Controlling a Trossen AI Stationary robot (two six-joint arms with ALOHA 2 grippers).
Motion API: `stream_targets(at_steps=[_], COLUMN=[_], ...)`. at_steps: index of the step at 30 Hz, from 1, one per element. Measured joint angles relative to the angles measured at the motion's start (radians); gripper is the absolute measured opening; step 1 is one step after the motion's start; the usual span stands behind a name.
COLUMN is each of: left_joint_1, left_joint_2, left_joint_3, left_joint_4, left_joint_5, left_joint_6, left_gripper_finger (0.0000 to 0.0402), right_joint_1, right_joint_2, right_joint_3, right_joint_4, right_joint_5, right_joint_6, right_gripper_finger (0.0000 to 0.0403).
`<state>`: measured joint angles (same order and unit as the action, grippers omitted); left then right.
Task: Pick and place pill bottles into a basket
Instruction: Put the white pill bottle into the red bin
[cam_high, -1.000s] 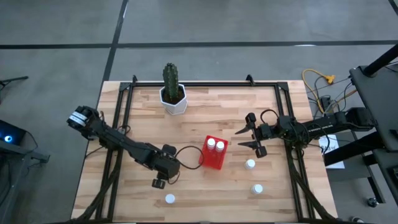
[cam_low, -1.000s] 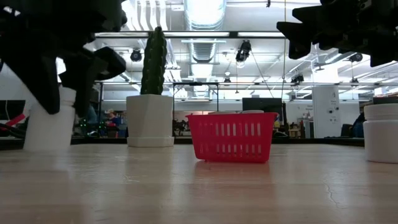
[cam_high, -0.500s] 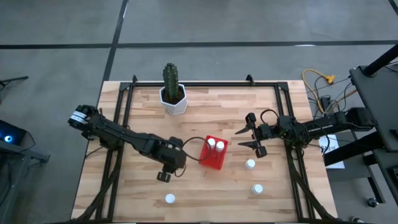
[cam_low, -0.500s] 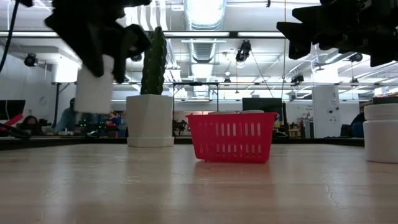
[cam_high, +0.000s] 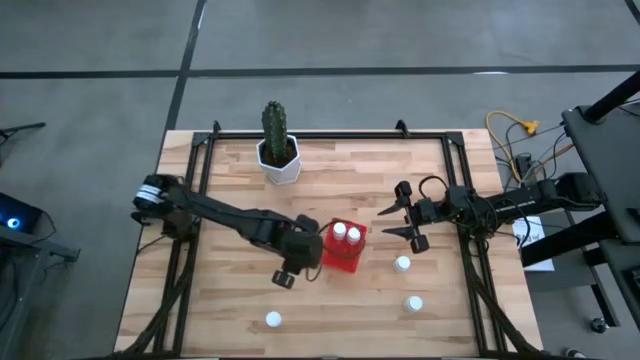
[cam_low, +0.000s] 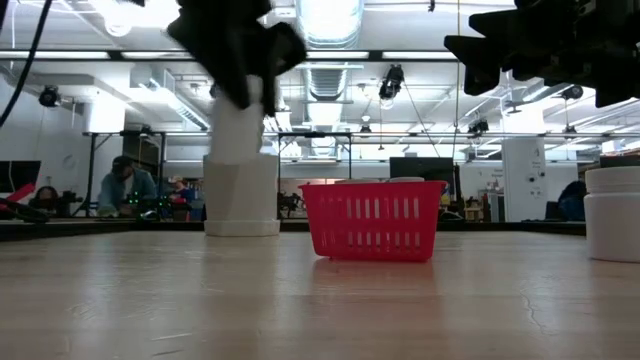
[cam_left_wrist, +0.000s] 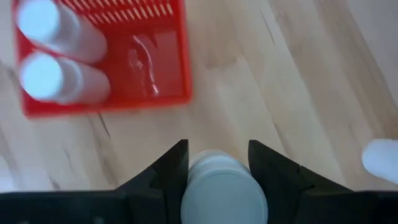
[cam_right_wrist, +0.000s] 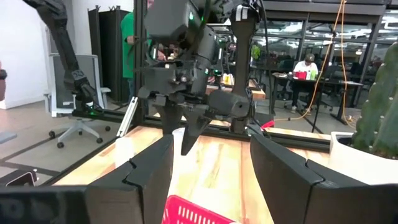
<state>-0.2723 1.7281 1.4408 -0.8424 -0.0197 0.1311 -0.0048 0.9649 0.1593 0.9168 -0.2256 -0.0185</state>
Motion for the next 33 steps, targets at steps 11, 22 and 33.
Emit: stream_targets(at_steps=[11,22,33], left_joint_1=[0.037,0.078,0.104], left_joint_2=[0.085,0.177,0.196], left_joint_3=[0.208,0.204,0.204], left_joint_4=[0.003,0.092,0.154], left_joint_5=[-0.004,-0.008,-0.008], left_joint_6=[0.123,0.194,0.212], left_gripper_finger=[0.0133,0.0133,0.0133], right_joint_1=[0.000,0.000,0.000], right_joint_2=[0.000,0.000,0.000], right_joint_3=[0.000,0.000,0.000], right_joint_4=[-0.001,-0.008,-0.019], right_joint_5=[0.000,0.001,0.001], right_joint_6=[0.010,0.008,0.011], right_gripper_finger=[0.0203,0.0203,0.0203])
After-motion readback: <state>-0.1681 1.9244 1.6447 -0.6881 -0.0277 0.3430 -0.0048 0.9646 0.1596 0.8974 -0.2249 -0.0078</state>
